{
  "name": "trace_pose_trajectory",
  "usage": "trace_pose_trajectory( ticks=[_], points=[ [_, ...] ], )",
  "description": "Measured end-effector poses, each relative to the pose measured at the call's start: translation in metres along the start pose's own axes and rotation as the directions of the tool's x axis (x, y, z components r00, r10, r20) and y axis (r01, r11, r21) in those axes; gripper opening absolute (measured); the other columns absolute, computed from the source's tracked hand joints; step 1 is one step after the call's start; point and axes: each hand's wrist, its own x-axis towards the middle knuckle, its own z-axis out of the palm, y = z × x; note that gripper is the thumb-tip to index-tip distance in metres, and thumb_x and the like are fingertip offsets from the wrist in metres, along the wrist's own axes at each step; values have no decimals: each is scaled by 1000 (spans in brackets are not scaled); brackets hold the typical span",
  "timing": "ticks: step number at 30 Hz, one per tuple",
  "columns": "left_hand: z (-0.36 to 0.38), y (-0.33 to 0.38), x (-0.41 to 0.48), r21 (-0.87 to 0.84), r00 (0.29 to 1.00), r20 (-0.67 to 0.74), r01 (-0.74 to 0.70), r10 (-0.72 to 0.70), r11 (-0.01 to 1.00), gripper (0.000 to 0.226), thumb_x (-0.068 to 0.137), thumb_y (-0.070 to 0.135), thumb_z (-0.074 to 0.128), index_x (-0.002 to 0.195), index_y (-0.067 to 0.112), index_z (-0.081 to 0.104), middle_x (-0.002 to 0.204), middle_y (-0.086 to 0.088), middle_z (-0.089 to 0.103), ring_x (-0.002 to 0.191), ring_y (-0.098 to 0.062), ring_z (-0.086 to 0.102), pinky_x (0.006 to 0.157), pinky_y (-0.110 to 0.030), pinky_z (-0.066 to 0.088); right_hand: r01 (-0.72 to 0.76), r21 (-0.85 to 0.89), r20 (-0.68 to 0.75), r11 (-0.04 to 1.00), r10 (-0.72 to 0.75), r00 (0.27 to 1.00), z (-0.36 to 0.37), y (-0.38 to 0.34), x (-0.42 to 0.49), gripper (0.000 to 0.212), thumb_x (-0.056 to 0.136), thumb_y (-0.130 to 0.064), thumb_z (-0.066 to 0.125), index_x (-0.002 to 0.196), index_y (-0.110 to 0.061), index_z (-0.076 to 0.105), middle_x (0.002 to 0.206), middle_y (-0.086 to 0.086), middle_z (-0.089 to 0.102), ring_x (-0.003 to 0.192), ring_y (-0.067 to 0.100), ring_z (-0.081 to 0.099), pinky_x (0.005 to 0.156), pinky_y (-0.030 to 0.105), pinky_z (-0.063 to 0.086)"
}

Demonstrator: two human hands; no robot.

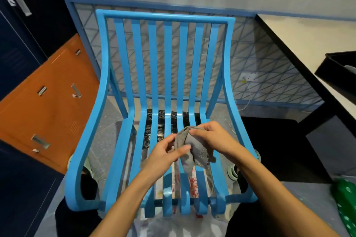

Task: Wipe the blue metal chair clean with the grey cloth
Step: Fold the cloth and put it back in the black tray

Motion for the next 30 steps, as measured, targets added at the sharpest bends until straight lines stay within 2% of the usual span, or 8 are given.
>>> trace_pose_trajectory(
  ticks=[3, 8, 11, 15, 19, 22, 27, 30],
  points=[
    [-4, 1, 0, 33, 994, -106, -36, 40, 999, 25, 90, 3, 66, 107, 21, 70, 97, 2, 76, 94, -17, 72, 77, -30, 59, -46, 28, 22, 999, 45, 999, -3, 1, 0, 52, 80, -41, 64, 77, 10, 57, 68, 16, 52, 59, 22, 47, 57, 32, 35],
    [-15, 19, -14, -3, 986, -115, -118, 116, 993, 19, 97, 13, 58, 106, 23, 71, 96, 4, 76, 89, -11, 72, 68, -22, 56, -51, 145, 32, 988, 47, 998, -8, -1, -13, 39, 82, -39, 67, 79, -1, 63, 74, 14, 61, 68, 26, 56, 61, 32, 45],
    [-13, 32, -24, -48, 973, -135, -195, 187, 980, 21, 99, 14, 55, 112, 21, 71, 101, 1, 76, 92, -14, 72, 70, -24, 57, -79, 402, 58, 912, 61, 996, 1, -8, -29, 37, 93, -36, 61, 105, -3, 72, 105, 15, 73, 97, 33, 69, 87, 45, 52],
    [-10, 51, -39, -92, 951, -149, -285, 270, 954, 27, 95, 3, 60, 105, 25, 73, 102, 0, 75, 95, -16, 69, 72, -23, 56, -54, 619, 53, 784, 27, 998, 22, -22, -65, 35, 91, -18, 65, 123, -4, 63, 120, 17, 68, 110, 32, 65, 91, 45, 54],
    [-16, 71, -48, 42, 948, 2, -317, 317, 947, 32, 83, 0, 59, 105, 22, 66, 103, 5, 69, 88, -18, 61, 67, -14, 47, 31, 605, -54, 796, 2, 999, 16, -33, -77, 30, 89, -9, 65, 118, 2, 65, 117, 22, 68, 109, 35, 66, 94, 46, 53],
    [-24, 79, -56, 153, 947, 236, -258, 218, 954, 43, 79, 12, 61, 116, 33, 63, 110, 12, 67, 86, -16, 63, 61, -22, 48, 40, 495, -57, 868, -13, 998, 7, -47, -80, 26, 91, -16, 64, 111, 1, 68, 108, 19, 72, 101, 33, 69, 92, 45, 53],
    [-39, 75, -57, 86, 942, 317, -143, 109, 986, 42, 80, 17, 66, 119, 3, 61, 110, 10, 66, 83, -3, 66, 57, -17, 50, -88, 380, 136, 921, 38, 990, 9, -47, -66, 31, 90, -17, 67, 110, 7, 67, 101, 21, 71, 87, 26, 68, 77, 35, 53],
    [-54, 68, -40, 213, 940, 340, -90, 12, 973, 31, 87, 21, 72, 114, 8, 66, 107, 11, 69, 91, -13, 69, 64, -26, 57, -185, 393, 224, 901, 101, 969, 11, -41, -48, 35, 89, -18, 67, 114, 7, 66, 105, 24, 70, 89, 29, 68, 76, 34, 56]
  ],
)
